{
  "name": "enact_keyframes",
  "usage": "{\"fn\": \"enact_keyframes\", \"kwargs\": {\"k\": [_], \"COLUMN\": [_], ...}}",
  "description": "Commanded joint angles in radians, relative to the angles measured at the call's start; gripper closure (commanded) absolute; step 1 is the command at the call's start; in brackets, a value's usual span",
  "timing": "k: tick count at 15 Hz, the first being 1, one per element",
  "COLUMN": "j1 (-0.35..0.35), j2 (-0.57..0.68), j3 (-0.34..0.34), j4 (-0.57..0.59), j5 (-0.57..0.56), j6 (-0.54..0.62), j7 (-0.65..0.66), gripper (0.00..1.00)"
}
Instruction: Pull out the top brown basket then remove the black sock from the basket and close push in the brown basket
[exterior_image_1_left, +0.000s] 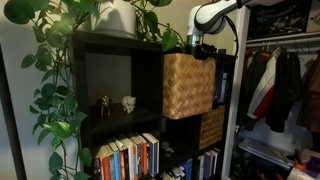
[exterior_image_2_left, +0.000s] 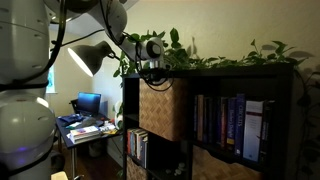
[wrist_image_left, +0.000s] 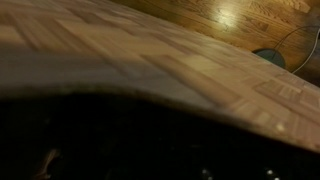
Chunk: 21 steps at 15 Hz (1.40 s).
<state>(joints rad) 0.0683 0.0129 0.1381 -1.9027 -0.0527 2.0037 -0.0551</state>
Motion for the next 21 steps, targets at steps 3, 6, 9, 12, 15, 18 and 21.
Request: {"fn": "enact_keyframes", "kwargs": {"k": [3,6,9,12,15,18,21], "j1": [0.015,0.016,0.016,0.013,0.004,-0.003,-0.006], "j2": [0.007,-0.011,-0.030,-0.044,-0.063,-0.089,-0.112], "j3": [-0.011,-0.011,-0.011,-0.014,-0.025,-0.038,-0.050], "j4": [0.039,0.057,0.082,0.109,0.140,0.177,0.214], "j5": [-0.005,0.001,-0.007,-0.004,0.005,0.009,0.007], "j6": [-0.053,-0.076,-0.103,-0.114,-0.110,-0.116,-0.129], "j7": [0.009,0.025,0.058,0.088,0.109,0.132,0.156], "gripper": [0.47,0.67,0.87,0.94,0.93,0.92,0.93]}}
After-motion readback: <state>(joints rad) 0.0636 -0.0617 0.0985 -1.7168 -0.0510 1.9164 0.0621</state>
